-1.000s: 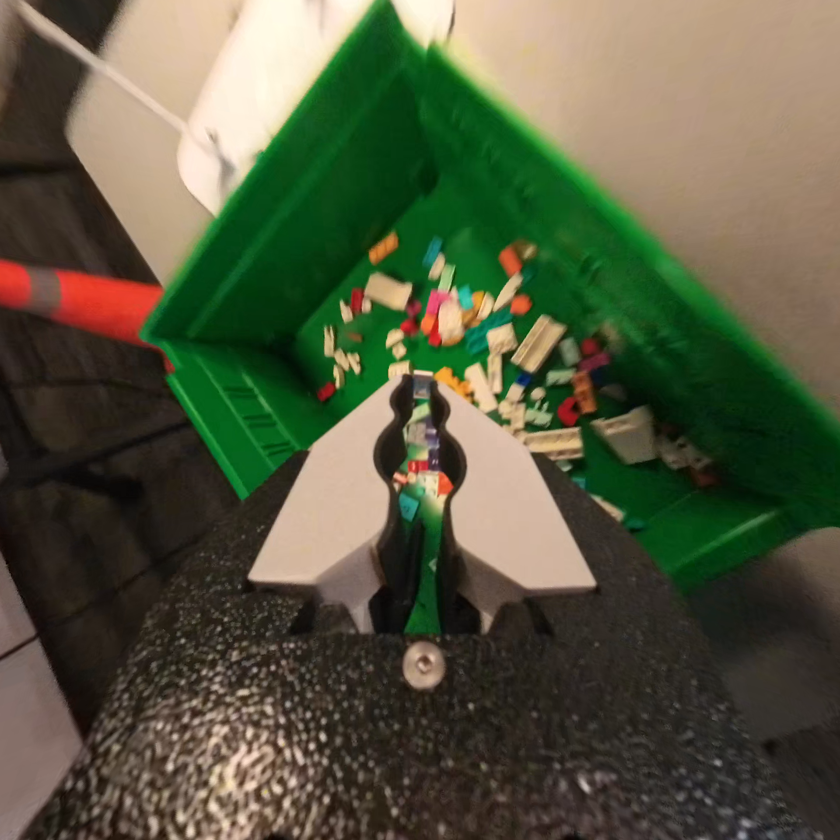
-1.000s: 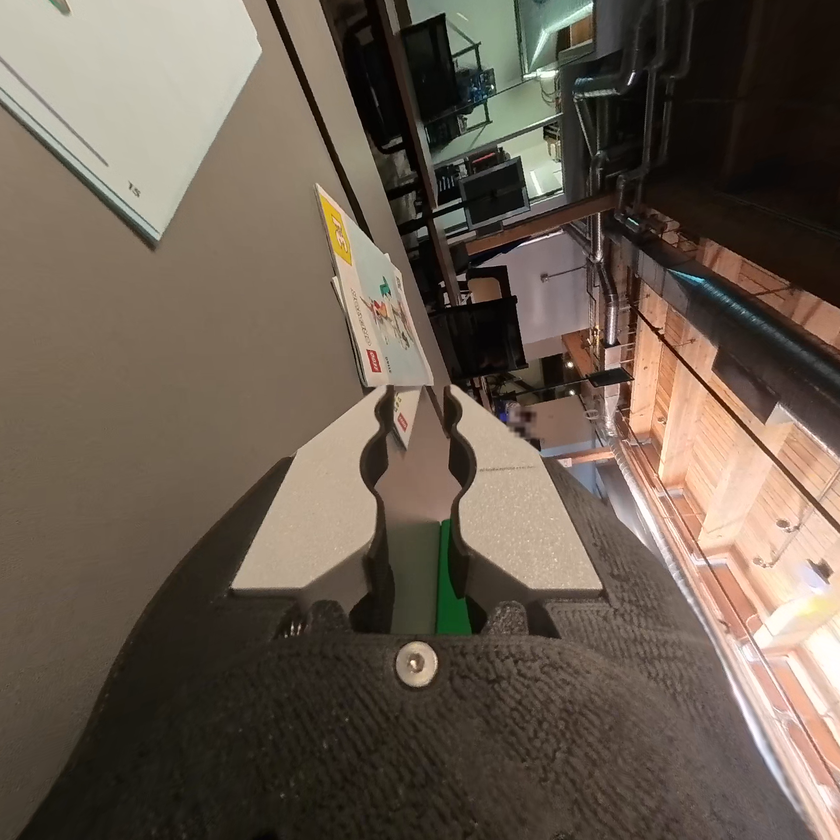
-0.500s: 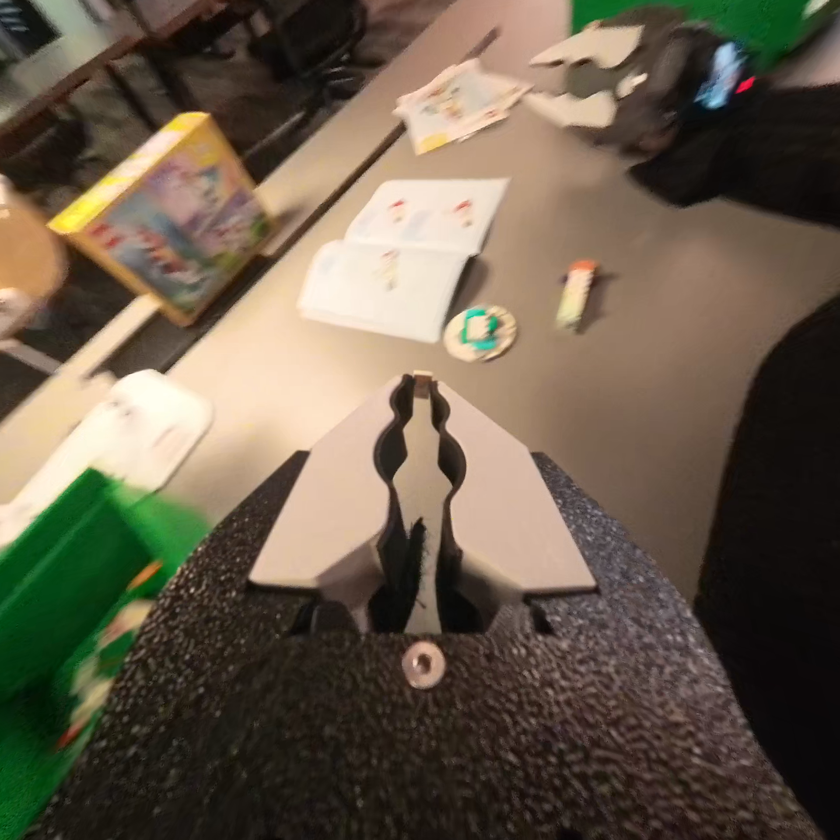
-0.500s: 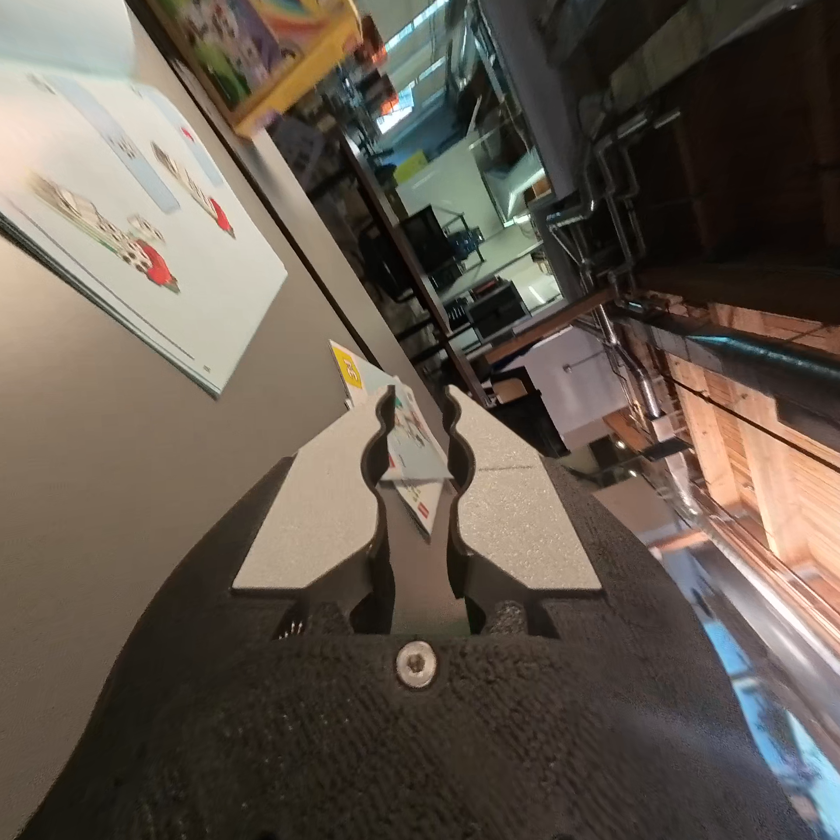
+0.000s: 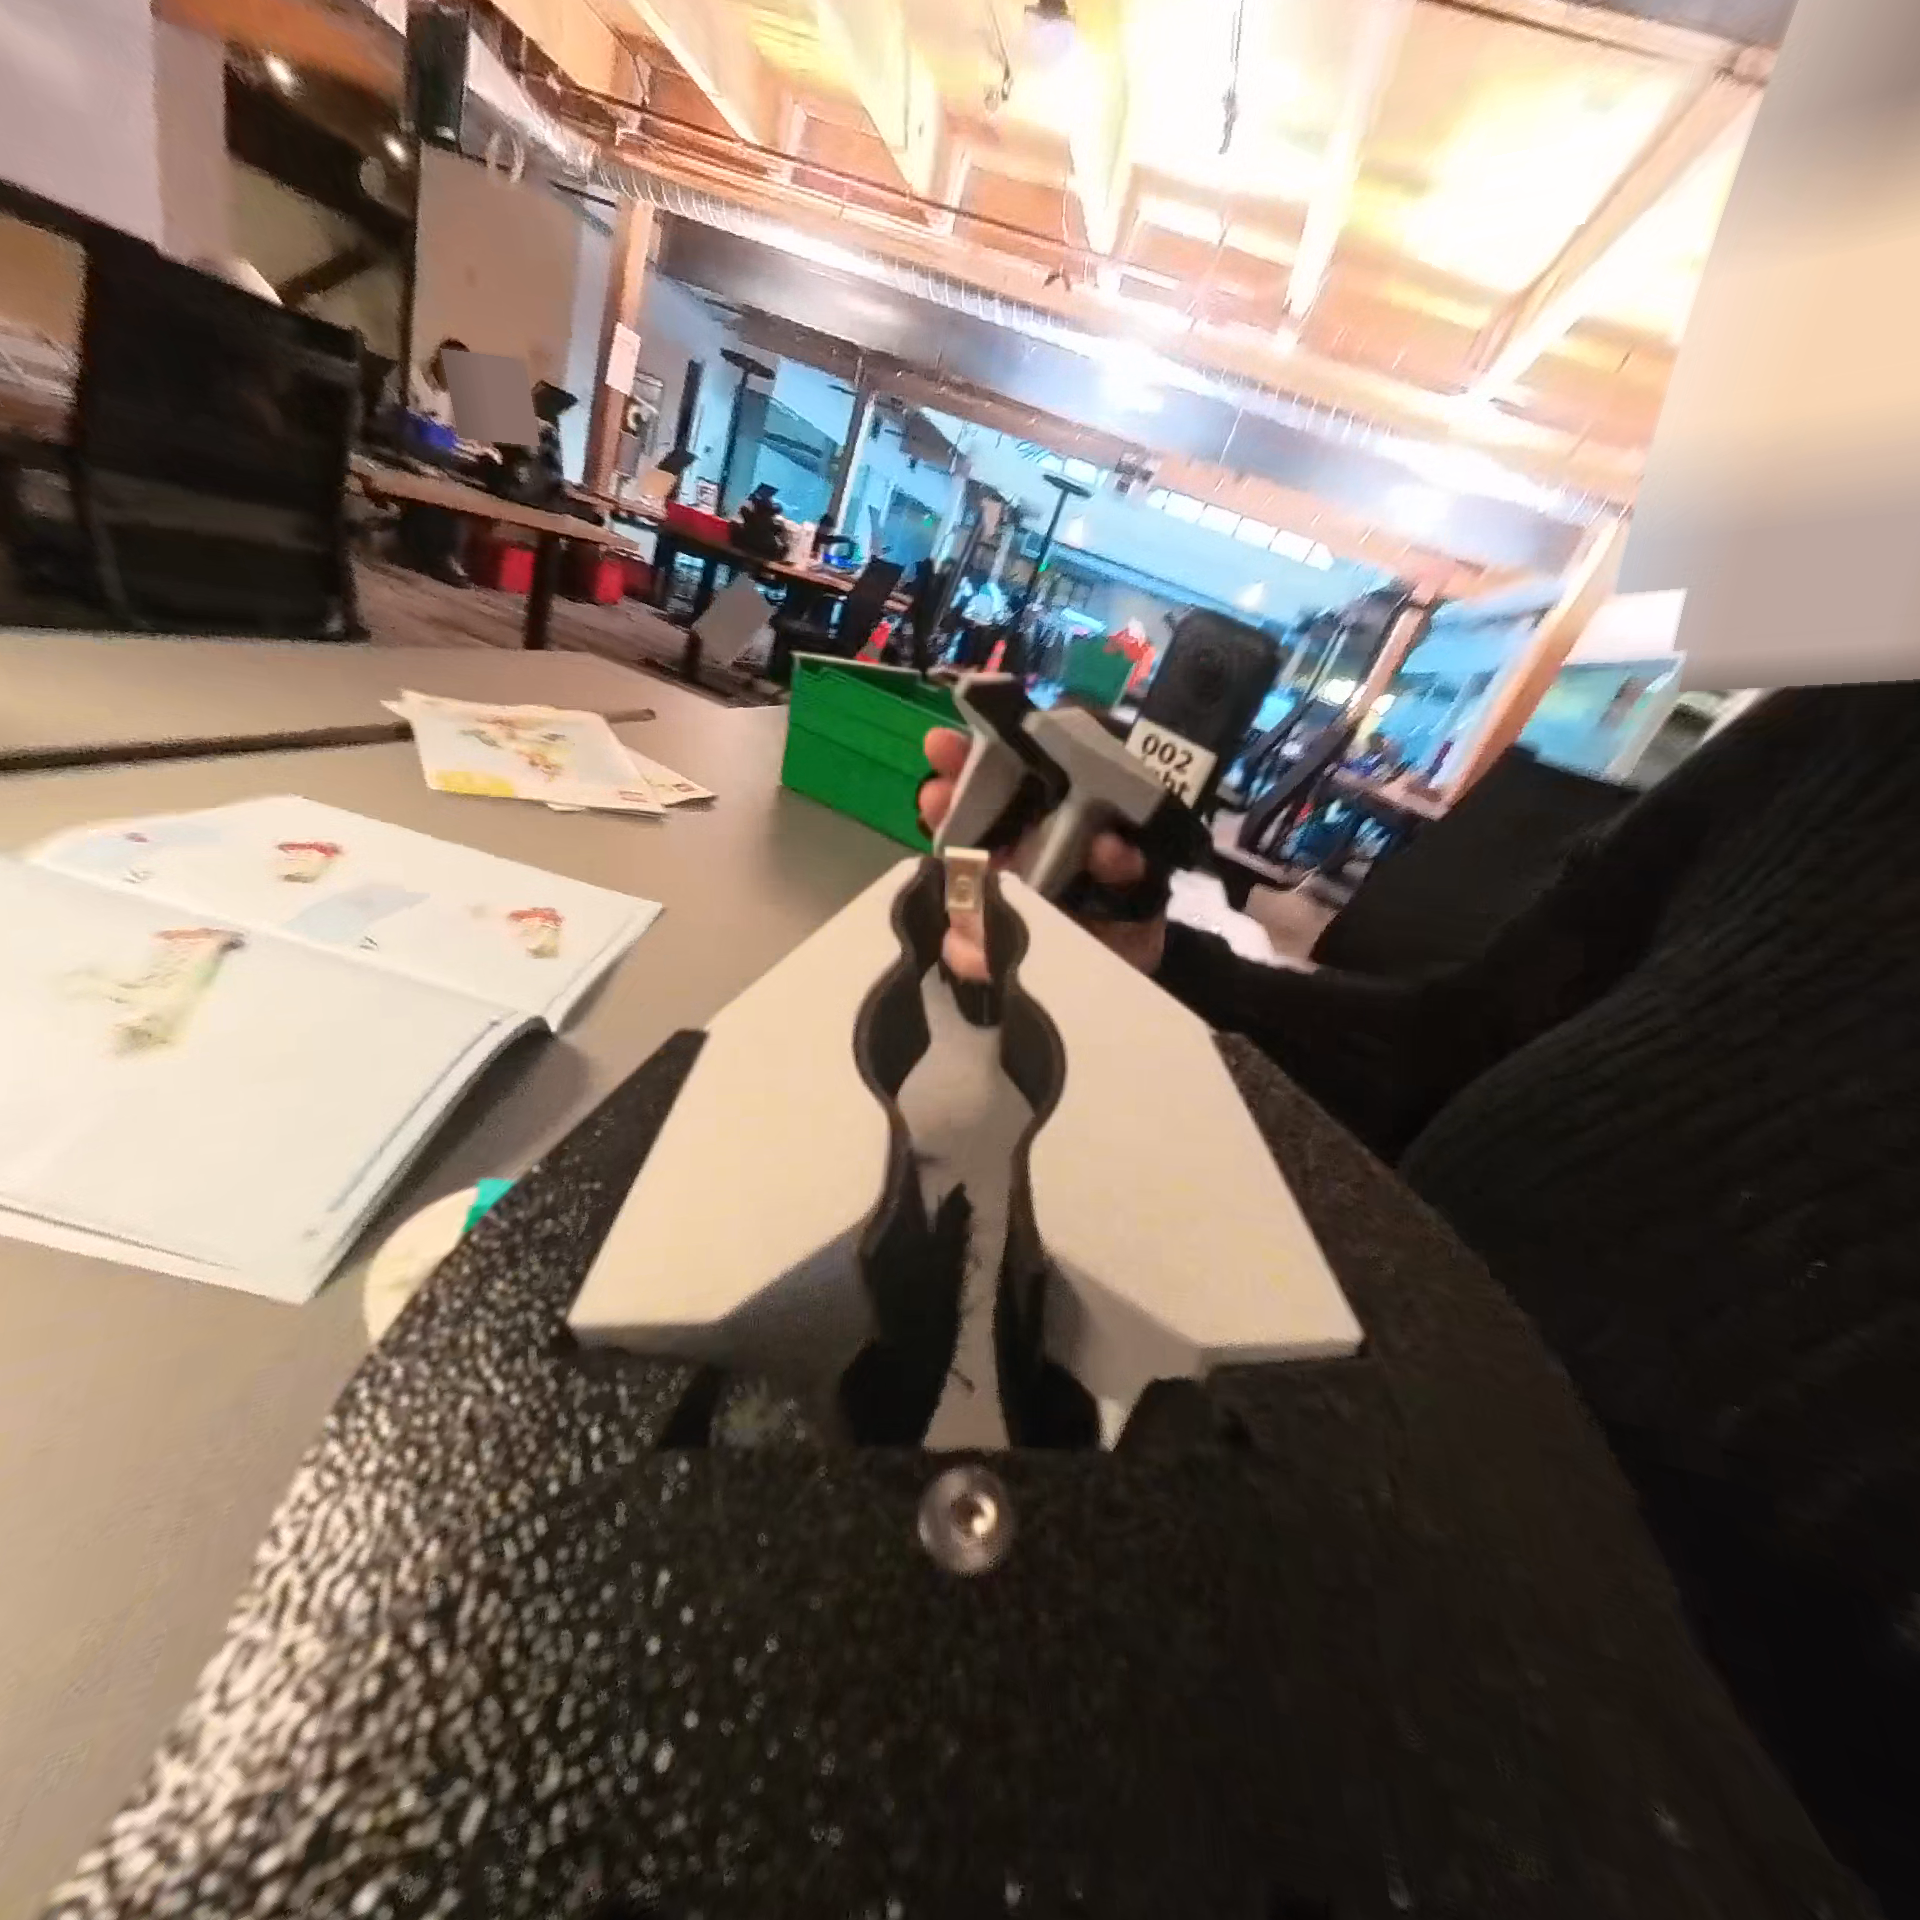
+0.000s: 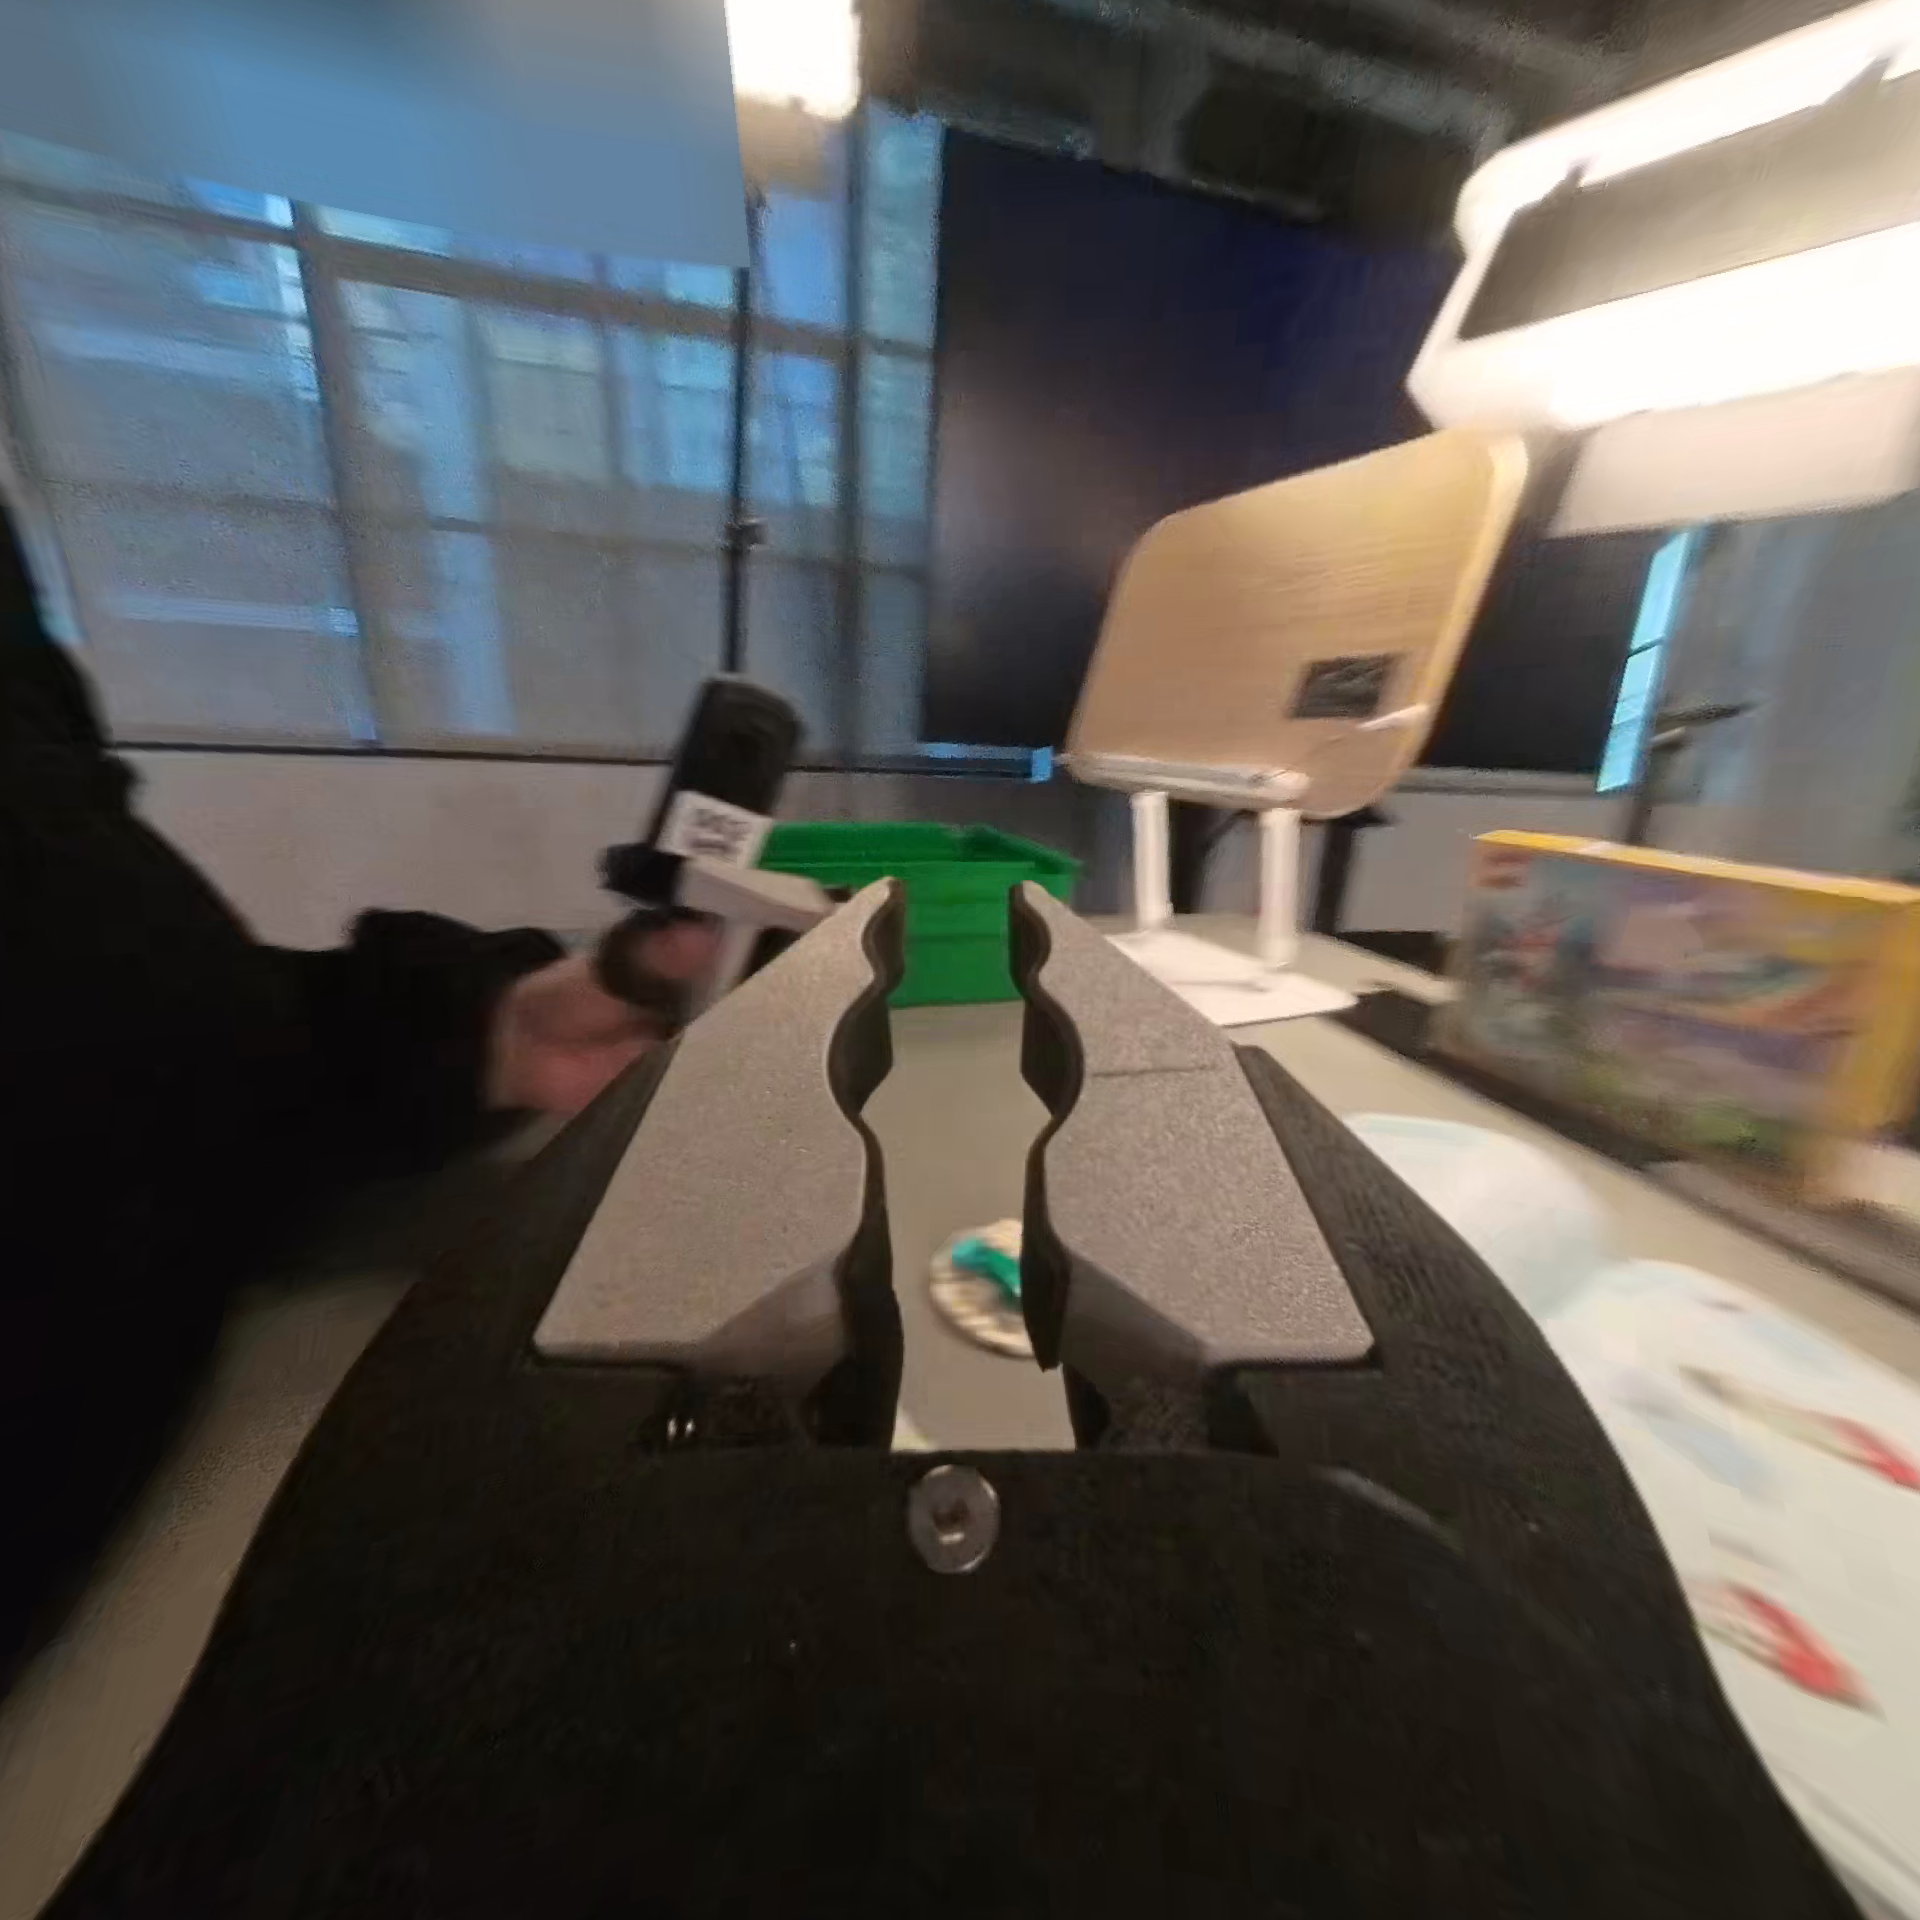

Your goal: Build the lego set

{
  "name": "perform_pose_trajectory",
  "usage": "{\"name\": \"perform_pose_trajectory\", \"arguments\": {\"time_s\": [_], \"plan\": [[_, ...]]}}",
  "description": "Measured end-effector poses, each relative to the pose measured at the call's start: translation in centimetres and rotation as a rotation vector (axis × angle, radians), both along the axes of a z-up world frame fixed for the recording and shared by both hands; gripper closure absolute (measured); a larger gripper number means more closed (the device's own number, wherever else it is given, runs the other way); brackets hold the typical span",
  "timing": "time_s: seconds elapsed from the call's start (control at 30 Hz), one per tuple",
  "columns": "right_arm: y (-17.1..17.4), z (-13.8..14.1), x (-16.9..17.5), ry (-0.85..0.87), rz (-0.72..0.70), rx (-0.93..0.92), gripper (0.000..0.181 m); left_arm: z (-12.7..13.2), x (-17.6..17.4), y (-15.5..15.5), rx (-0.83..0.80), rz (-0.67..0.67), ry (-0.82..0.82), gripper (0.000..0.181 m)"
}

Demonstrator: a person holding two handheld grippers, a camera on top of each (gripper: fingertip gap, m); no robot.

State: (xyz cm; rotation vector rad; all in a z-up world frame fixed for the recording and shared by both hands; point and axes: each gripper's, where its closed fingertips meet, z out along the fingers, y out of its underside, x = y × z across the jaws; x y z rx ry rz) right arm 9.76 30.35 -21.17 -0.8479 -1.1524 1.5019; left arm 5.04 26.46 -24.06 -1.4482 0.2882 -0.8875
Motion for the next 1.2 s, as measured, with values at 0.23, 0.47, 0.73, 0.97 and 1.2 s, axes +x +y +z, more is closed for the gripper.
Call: {"name": "perform_pose_trajectory", "arguments": {"time_s": [0.23,0.47,0.73,0.97,1.2], "plan": [[-1.9,-3.7,-2.2,-0.189,0.029,0.044,0.164,-1.2,-0.2,0.9,-0.041,-0.003,-0.02,0.176],[-1.2,-5.1,-2.4,-0.262,0.117,-0.055,0.162,-2.3,0.8,0.8,-0.05,-0.018,0.036,0.176],[-3.4,-5.6,-2.8,-0.283,0.185,-0.004,0.164,-2.8,2.2,0.7,-0.045,-0.067,0.089,0.176],[-3.5,-5.6,-3.0,-0.28,0.19,-0.012,0.17,-3.2,2.6,0.7,-0.049,-0.076,0.116,0.176],[-3.7,-5.5,-2.9,-0.295,0.225,-0.067,0.175,-3.2,2.4,0.6,-0.039,-0.066,0.129,0.176]]}}
